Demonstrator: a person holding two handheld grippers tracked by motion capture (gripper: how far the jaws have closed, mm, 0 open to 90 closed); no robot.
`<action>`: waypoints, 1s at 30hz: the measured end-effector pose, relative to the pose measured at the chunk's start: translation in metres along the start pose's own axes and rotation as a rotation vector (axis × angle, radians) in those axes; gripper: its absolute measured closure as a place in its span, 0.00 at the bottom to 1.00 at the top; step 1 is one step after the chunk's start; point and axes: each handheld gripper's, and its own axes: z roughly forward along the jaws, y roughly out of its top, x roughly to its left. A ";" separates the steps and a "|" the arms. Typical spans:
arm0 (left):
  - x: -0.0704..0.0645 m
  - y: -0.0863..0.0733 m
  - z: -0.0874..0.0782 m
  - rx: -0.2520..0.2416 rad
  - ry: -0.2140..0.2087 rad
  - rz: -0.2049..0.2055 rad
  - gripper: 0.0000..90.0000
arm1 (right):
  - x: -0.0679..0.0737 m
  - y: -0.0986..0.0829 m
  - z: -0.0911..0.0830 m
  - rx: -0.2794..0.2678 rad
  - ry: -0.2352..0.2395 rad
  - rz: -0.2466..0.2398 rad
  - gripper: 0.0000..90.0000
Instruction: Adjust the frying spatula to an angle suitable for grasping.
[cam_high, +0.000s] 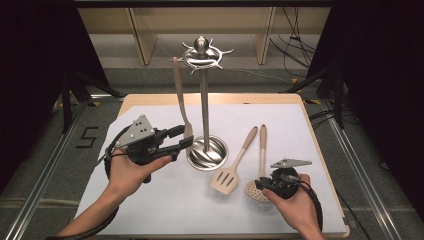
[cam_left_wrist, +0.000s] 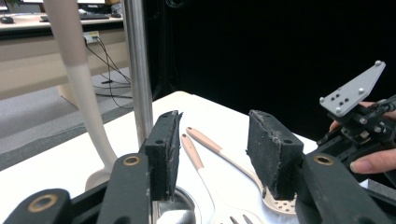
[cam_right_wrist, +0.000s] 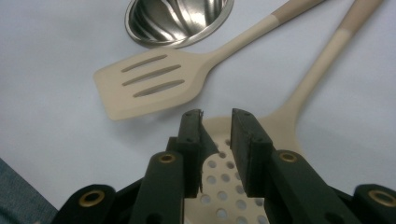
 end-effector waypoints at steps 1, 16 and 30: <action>0.000 -0.001 0.000 0.000 0.000 -0.001 0.59 | 0.000 0.000 0.000 0.006 -0.003 0.006 0.82; -0.008 -0.030 0.050 0.181 -0.035 -0.038 0.56 | -0.007 0.004 -0.008 0.044 -0.056 0.035 0.82; -0.018 -0.058 0.101 0.363 -0.040 -0.011 0.54 | -0.008 0.005 -0.009 0.054 -0.052 0.045 0.82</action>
